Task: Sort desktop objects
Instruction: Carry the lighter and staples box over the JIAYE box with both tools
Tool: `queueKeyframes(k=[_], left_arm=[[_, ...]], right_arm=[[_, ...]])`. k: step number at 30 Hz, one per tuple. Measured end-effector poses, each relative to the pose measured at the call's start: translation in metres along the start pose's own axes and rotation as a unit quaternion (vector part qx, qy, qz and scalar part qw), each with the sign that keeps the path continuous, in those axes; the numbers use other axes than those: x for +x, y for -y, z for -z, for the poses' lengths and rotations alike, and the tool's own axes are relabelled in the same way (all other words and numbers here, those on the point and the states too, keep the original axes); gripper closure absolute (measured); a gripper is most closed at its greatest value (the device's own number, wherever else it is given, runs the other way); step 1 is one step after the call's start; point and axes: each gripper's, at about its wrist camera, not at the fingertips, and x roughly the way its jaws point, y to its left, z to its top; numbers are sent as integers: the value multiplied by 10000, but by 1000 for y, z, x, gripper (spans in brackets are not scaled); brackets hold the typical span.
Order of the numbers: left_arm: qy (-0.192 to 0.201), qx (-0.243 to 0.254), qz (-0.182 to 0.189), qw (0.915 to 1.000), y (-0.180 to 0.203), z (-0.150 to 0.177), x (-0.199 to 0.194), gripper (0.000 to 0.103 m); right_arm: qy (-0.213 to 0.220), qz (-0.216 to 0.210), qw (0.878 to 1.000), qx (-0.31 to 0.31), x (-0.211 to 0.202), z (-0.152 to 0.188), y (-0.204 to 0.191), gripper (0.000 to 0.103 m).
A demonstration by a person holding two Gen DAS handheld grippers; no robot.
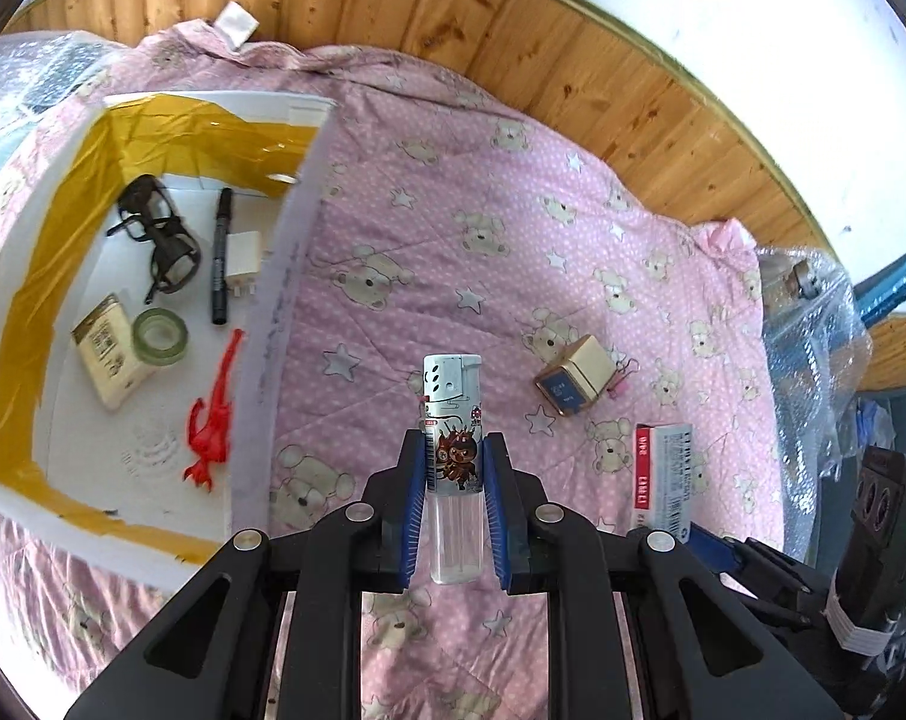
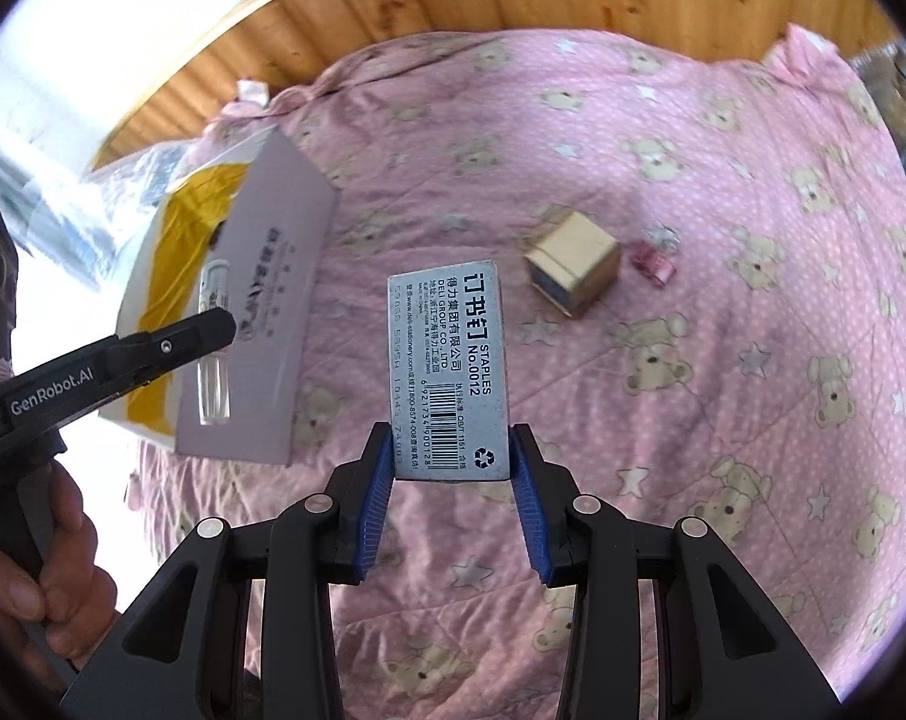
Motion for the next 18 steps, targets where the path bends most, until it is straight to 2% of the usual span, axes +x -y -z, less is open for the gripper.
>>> queueKeyframes(k=[10,18], left_arm=[[356,-526,-47,9980,-42,13,-37,83],[647,-1132,-163,9913,-91,23,-64,83]], right_arm=[[-44,-177,9974,-694,-1,-2,-57,63],[-85,-421,9895,-1380,4,-14,-121,63]])
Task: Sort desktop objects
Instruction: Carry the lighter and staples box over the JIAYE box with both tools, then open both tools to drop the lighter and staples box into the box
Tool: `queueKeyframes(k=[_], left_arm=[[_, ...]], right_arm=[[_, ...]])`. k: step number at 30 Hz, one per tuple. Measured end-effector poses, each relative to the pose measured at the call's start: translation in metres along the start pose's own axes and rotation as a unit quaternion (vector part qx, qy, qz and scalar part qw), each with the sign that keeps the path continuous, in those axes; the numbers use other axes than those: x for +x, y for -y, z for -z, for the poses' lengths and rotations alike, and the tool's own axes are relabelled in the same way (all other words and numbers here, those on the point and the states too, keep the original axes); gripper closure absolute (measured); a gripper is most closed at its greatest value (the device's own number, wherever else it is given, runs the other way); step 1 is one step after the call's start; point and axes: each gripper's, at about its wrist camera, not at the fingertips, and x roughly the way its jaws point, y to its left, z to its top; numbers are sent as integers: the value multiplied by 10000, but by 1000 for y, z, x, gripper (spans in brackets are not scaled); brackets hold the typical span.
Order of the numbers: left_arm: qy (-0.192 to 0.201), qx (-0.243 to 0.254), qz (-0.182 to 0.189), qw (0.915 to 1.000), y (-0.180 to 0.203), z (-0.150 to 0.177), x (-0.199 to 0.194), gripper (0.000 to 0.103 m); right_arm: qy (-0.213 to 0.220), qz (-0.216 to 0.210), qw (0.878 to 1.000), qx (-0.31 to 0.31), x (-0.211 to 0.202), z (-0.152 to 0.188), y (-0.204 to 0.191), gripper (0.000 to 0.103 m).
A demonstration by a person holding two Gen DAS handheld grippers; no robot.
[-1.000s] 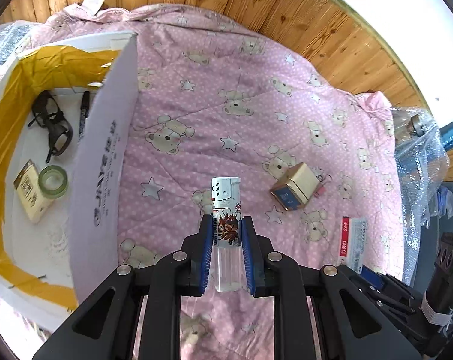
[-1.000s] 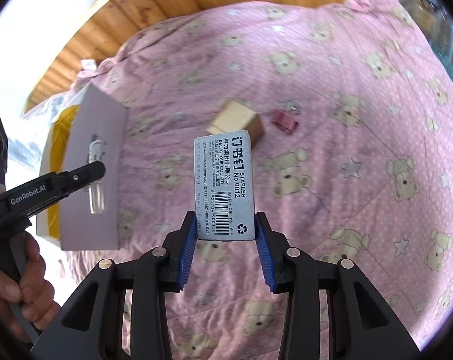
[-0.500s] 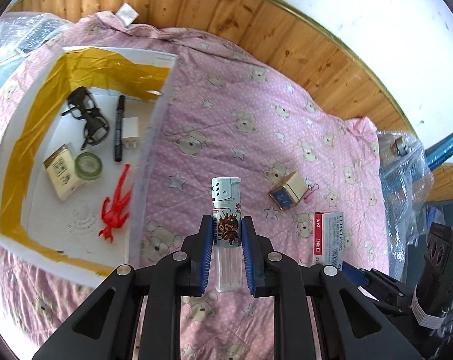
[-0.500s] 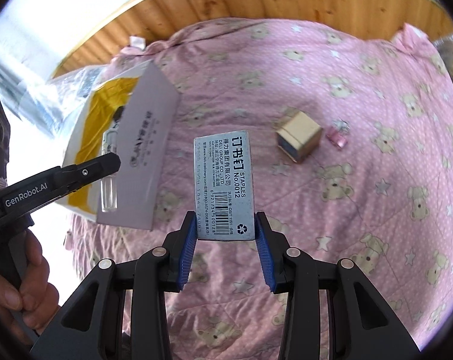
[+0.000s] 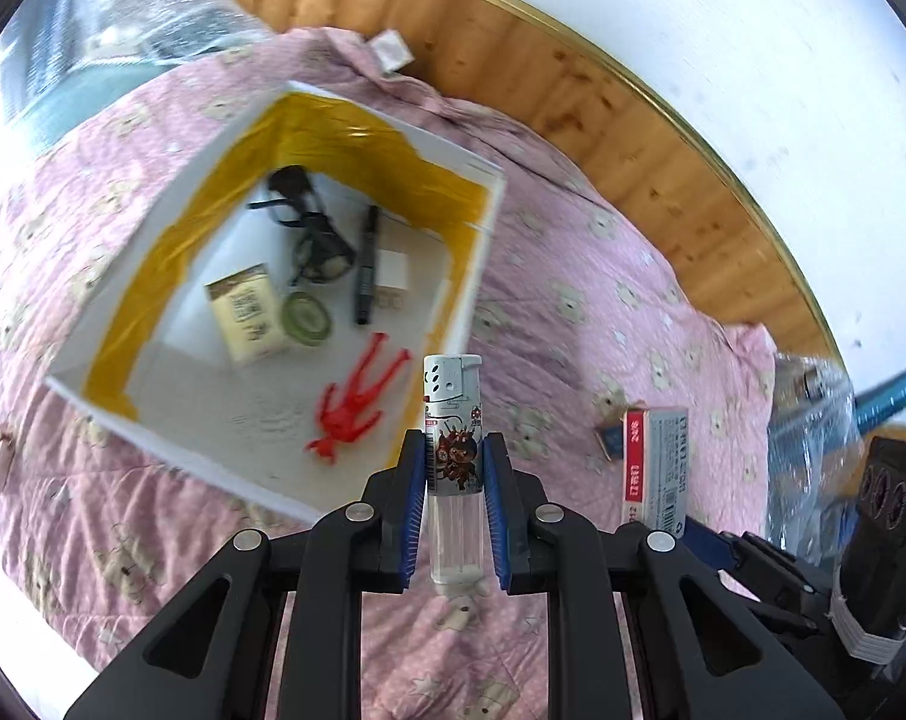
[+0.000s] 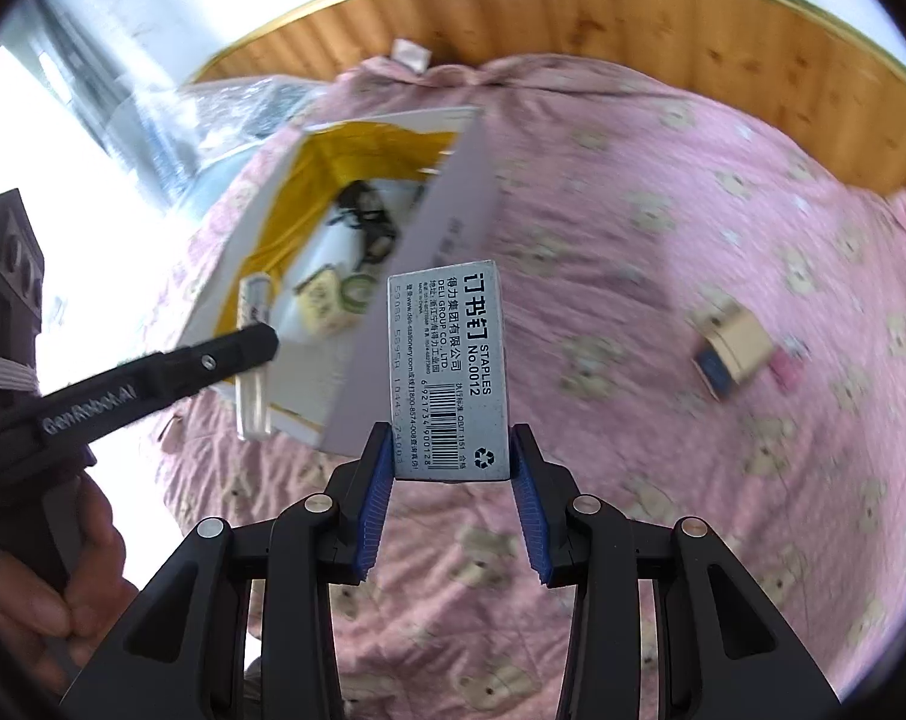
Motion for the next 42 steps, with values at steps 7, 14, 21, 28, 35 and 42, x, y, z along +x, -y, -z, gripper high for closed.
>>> queueKeyframes(k=[7,14,21,28,35,42], left_arm=[[161,-464,-137,9987,-40,-8,-13,83],[289,-874,-297,9953,-77,-32,-12,83],[46,-1052,-259,9941,-98,-55,16,75],[-116,-1343,-487,9897,-118,-54,41,58],[-250,-1436,-587,9876,-123,-52,50,58],[-342,-1153,-498,9915,-97,-51,54,58]], right_arm=[[-46,-185,9987,-479,12,-26,-44,63],[-72,-302,9959,-855,31,-59,-81,63],[-199,-415,9929,-1096,63,-88,-101,60],[-405,-492,9950,-771,86,-90,-81,58],[-487,-583,9961,-459,87,-82,-56,58],[-493,-641,9964,-258,81,-79,-43,58]])
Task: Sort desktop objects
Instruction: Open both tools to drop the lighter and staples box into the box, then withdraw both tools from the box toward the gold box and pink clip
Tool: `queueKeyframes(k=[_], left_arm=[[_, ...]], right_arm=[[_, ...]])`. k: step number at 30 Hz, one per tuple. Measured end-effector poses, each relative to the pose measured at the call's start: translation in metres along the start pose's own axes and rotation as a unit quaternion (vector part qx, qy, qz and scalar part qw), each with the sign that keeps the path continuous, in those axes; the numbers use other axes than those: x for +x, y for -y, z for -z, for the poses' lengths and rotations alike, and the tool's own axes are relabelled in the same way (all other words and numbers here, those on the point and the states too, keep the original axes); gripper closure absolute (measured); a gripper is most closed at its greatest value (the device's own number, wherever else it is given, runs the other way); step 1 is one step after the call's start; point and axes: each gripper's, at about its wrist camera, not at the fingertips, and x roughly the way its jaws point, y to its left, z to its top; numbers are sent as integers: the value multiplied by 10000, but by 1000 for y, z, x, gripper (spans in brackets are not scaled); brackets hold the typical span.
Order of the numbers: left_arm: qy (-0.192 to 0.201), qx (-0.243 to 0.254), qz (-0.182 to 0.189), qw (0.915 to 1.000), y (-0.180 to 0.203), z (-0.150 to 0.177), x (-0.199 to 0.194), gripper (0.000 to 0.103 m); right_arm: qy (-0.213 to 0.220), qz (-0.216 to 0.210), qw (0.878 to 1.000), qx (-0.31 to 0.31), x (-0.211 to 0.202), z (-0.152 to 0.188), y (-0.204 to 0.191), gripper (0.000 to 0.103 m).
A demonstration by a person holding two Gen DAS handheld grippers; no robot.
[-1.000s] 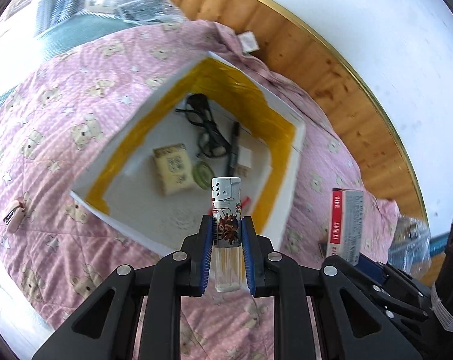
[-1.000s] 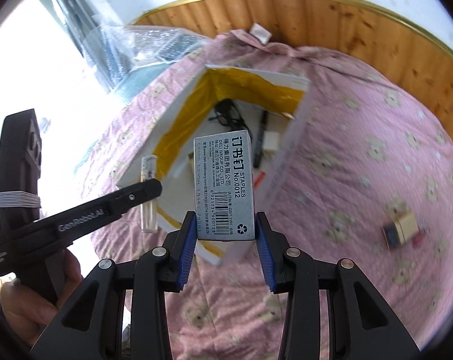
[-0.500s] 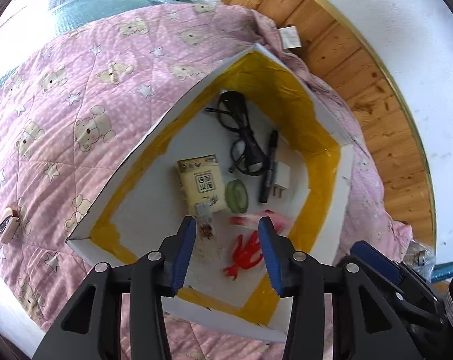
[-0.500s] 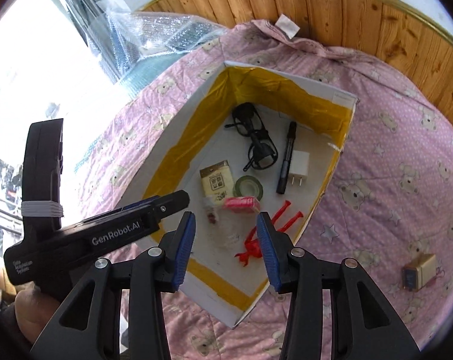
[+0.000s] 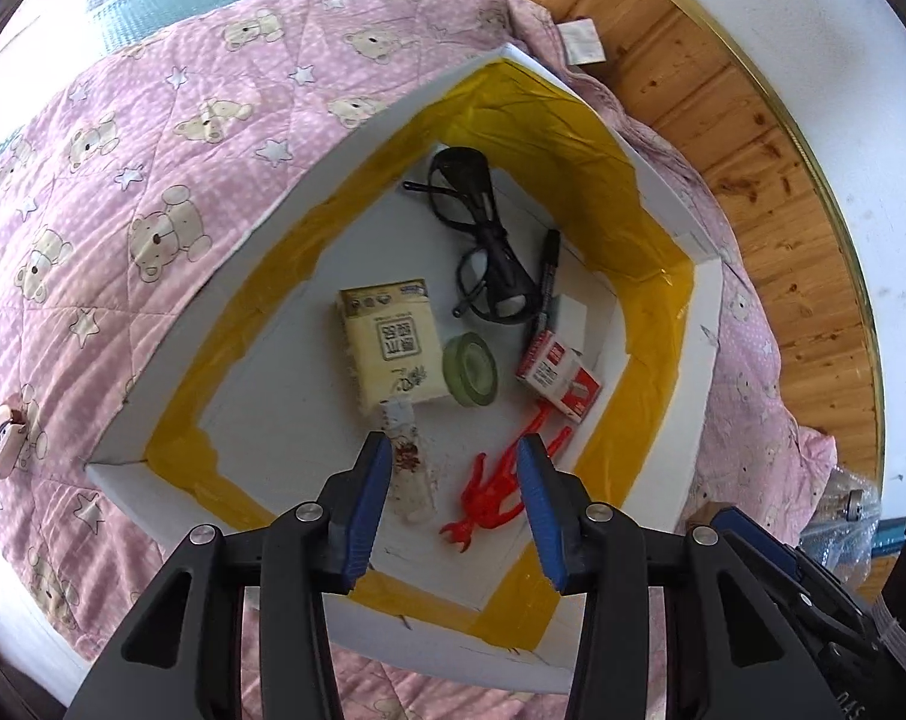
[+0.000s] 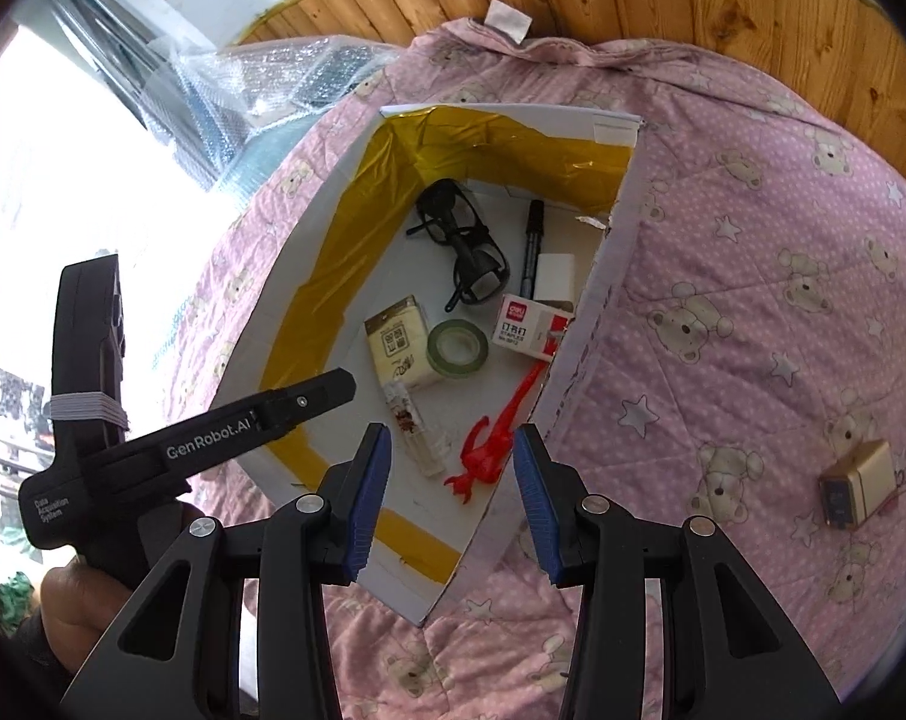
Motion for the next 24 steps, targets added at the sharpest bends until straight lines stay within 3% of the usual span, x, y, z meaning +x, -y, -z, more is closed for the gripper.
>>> queueKeyframes(k=[24], left_arm=[[285,334,212,9988,21,28,-43,58]], right_arm=[[255,50,9994,-228,-37,26,-31,58]])
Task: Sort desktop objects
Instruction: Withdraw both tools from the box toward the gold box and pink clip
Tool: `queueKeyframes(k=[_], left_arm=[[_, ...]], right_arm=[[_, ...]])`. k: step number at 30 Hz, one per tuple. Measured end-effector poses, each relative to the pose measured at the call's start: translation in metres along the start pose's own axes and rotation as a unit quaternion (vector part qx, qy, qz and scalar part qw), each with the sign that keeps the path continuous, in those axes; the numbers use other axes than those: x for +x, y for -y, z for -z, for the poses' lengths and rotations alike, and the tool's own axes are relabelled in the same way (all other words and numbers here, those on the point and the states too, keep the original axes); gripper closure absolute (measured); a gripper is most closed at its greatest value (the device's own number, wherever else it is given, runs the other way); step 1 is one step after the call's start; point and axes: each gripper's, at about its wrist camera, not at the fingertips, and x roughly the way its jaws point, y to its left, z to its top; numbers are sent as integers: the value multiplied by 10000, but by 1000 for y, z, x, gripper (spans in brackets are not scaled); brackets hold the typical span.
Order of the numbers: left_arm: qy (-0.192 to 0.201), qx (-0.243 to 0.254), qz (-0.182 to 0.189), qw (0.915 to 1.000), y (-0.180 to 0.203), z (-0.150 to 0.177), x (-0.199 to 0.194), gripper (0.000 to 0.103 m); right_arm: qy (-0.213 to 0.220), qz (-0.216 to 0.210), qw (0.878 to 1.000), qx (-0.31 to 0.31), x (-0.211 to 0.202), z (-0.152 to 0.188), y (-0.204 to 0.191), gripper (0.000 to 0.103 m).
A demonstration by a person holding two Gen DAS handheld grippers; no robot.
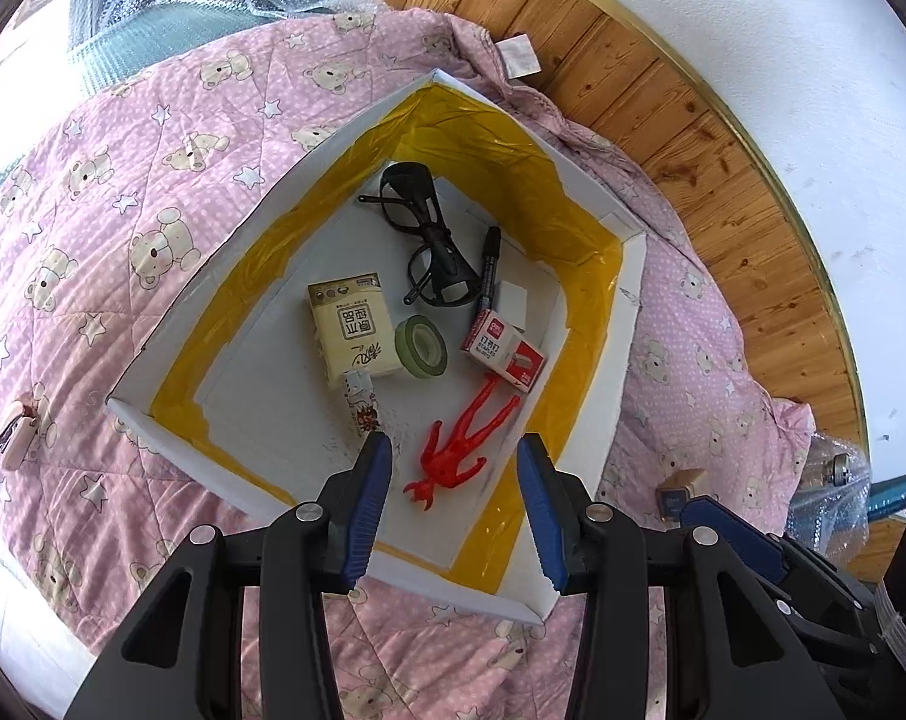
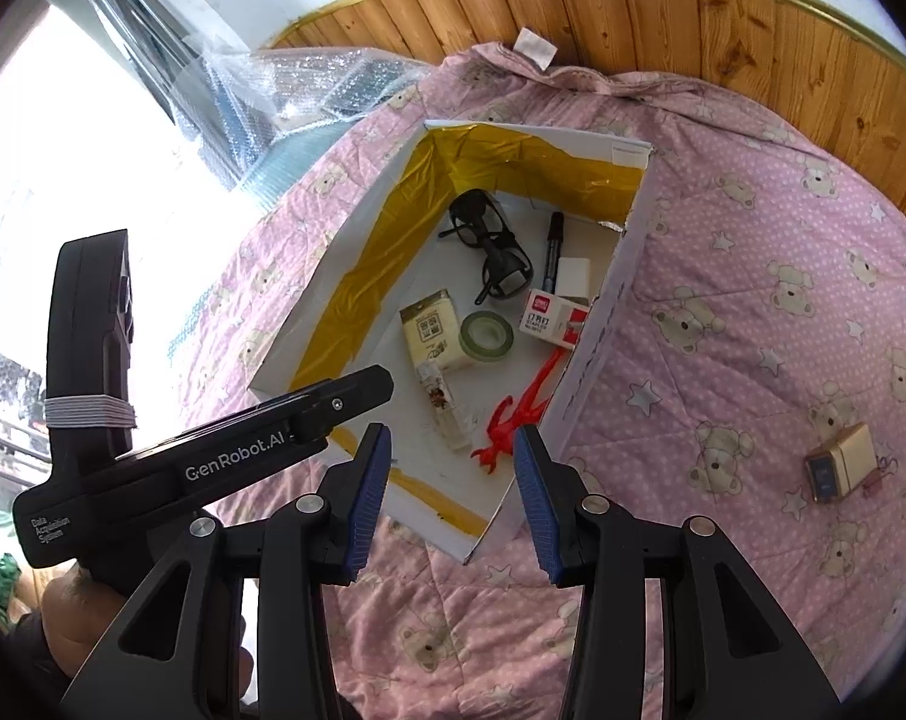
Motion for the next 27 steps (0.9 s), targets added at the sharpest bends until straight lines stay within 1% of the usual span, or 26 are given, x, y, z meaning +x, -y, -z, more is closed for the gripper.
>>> queueKeyframes(k=[8,16,22,27], left_arm=[[96,218,94,9997,17,9,-14,58],[88,586,166,9981,47,21,-21,58],[-81,966,249,9950,79,38,-15,58],[-274,1347,318,9900,111,51,-5,58]], right_arm=[[199,24,9997,163,-22,14,4,58],[396,57,9977,552,-46,37,27,58],[516,163,9943,919,-62,60,53,57],[634,256,9890,1310,-77,78,81,57]])
